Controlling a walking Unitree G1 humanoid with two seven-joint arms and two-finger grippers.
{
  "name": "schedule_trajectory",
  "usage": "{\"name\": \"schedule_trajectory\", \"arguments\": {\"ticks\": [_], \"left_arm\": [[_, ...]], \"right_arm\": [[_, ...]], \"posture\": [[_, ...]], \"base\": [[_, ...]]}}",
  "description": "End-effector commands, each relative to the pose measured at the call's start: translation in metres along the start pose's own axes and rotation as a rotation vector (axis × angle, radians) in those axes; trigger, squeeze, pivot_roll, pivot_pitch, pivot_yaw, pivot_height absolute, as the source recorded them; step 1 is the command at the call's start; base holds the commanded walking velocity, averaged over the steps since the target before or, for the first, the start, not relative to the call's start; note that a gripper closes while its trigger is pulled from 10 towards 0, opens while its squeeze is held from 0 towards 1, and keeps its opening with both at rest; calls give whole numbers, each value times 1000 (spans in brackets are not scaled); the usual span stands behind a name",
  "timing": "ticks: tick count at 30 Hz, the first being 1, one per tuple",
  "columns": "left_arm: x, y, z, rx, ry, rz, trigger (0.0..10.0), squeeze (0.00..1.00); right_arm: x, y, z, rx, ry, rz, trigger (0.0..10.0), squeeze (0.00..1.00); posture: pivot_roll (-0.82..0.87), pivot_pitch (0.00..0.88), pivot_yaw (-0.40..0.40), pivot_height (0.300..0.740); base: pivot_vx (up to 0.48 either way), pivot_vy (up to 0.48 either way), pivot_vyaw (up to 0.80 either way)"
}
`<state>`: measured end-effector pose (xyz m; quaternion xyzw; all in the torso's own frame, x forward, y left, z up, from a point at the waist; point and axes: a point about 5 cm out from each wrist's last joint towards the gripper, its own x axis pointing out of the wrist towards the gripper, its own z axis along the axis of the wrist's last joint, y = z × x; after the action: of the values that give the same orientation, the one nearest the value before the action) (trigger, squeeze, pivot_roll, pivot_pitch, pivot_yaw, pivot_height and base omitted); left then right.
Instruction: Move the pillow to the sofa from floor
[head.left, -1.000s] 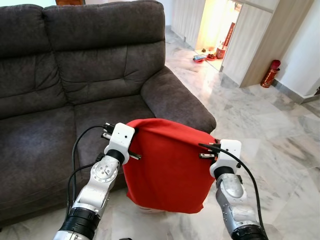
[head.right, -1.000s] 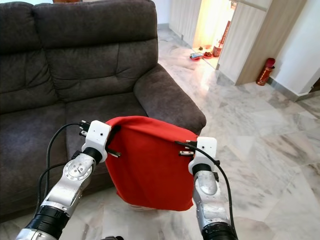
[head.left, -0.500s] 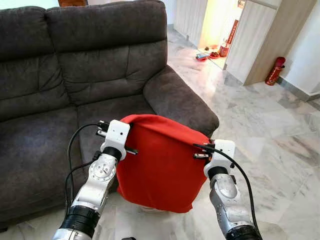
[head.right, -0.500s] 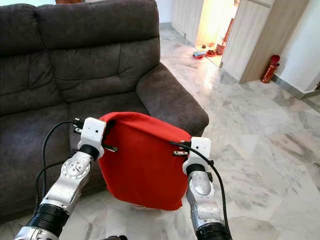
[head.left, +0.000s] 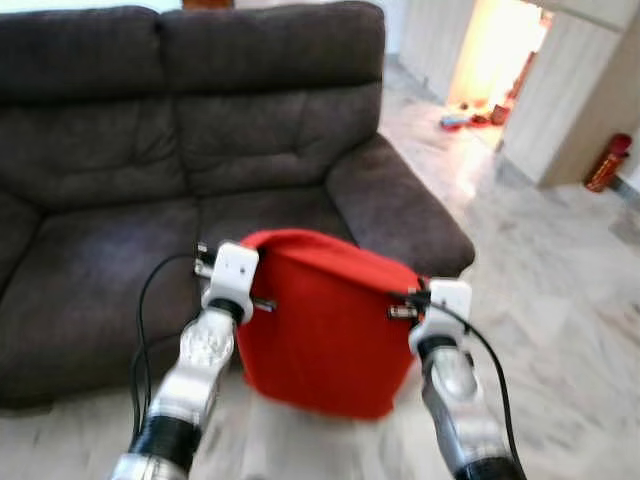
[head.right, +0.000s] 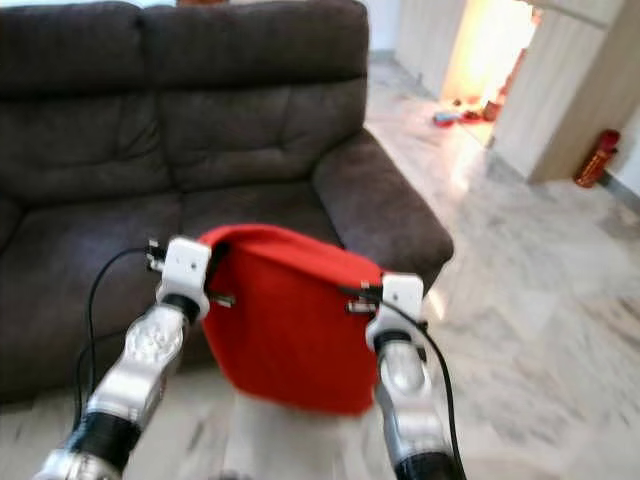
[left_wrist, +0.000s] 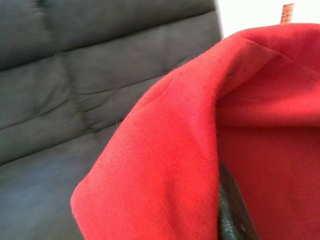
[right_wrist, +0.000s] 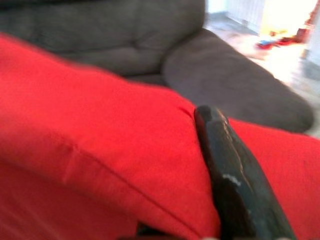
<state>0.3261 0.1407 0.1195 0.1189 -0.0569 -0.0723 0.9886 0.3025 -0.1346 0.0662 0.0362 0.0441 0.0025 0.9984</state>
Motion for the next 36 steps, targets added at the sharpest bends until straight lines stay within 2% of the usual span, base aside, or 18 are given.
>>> {"name": "schedule_trajectory", "arguments": {"ticks": [1, 5, 13, 16, 18, 26, 33, 36], "left_arm": [[3, 25, 11, 0, -56, 134, 10000, 0], [3, 26, 10, -11, -50, 150, 10000, 0], [2, 29, 9, -31, -55, 181, 10000, 0], [3, 27, 9, -32, -56, 159, 10000, 0], [2, 19, 8, -10, -56, 104, 10000, 0], [1, 11, 9, -17, -60, 91, 10000, 0], [1, 13, 9, -43, -61, 110, 10000, 0], [1, 13, 9, -40, -59, 111, 10000, 0]], "right_arm": [[2, -23, 15, 2, -71, -86, 10000, 0], [2, -26, 15, -1, -64, -89, 10000, 0], [2, -35, 16, 5, -58, -121, 10000, 0], [3, -38, 19, -4, -73, -135, 10000, 0], [5, -39, 23, 0, -91, -141, 10000, 0], [8, -38, 29, -5, -105, -134, 10000, 0], [8, -38, 29, -9, -104, -133, 10000, 0], [8, -38, 30, -24, -107, -127, 10000, 0]], "posture": [[42, 0, -21, 740], [39, 0, -25, 740], [46, 0, -46, 740], [45, 0, -55, 740], [46, 0, -60, 740], [47, 0, -67, 740], [46, 0, -68, 740], [44, 0, -66, 740]], "base": [[0, 0, 800], [0, 0, 642], [0, 0, 0], [0, 0, 0], [0, 0, 0], [0, 0, 0], [0, 0, 0], [0, 435, 0]]}}
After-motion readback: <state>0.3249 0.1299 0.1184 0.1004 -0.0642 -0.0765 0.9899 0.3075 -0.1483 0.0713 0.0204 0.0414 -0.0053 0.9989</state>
